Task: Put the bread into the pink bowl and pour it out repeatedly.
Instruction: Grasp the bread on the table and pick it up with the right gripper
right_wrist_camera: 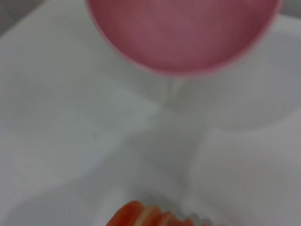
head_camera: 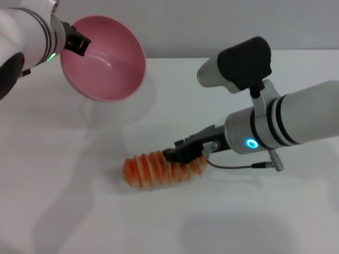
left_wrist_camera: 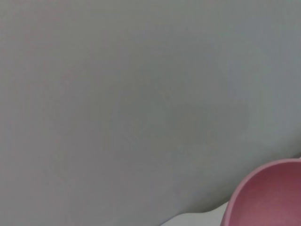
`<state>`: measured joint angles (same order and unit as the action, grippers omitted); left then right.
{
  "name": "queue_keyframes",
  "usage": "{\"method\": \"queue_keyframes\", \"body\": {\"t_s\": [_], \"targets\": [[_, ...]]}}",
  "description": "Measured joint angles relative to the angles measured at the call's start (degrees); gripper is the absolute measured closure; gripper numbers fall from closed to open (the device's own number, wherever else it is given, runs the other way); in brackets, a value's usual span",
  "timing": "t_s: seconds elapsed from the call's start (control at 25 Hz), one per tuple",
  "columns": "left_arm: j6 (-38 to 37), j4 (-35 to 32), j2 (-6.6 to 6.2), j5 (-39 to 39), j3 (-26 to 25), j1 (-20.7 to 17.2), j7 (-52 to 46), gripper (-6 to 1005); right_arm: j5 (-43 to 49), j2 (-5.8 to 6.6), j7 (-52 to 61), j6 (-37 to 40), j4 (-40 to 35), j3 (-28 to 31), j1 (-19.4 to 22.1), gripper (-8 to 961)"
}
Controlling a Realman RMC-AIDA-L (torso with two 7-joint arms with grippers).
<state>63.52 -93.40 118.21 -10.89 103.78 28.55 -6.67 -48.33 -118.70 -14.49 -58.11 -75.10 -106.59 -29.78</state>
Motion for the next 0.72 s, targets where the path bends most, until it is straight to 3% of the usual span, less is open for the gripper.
{"method": "queue_keyframes", "body": {"t_s": [0.2, 0.48, 0.72], "targets": [[-0.7, 1.4, 0.0, 0.0, -0.2, -0.1, 0.0, 954, 0.6, -0.03, 0.1, -2.6, -7.5, 2.0, 2.0, 653], [-2.0, 3.7, -0.03, 0.7, -0.8, -0.1, -0.3, 953, 8.2, -0.23, 3.2, -7.6, -22.0, 4.9, 4.8, 709], [-3.5, 4.3, 0.07, 5.7, 0.5, -0.1, -0.3, 953, 11.9, -0.22, 3.2, -8.1, -27.3, 9.9, 5.5, 812]]}}
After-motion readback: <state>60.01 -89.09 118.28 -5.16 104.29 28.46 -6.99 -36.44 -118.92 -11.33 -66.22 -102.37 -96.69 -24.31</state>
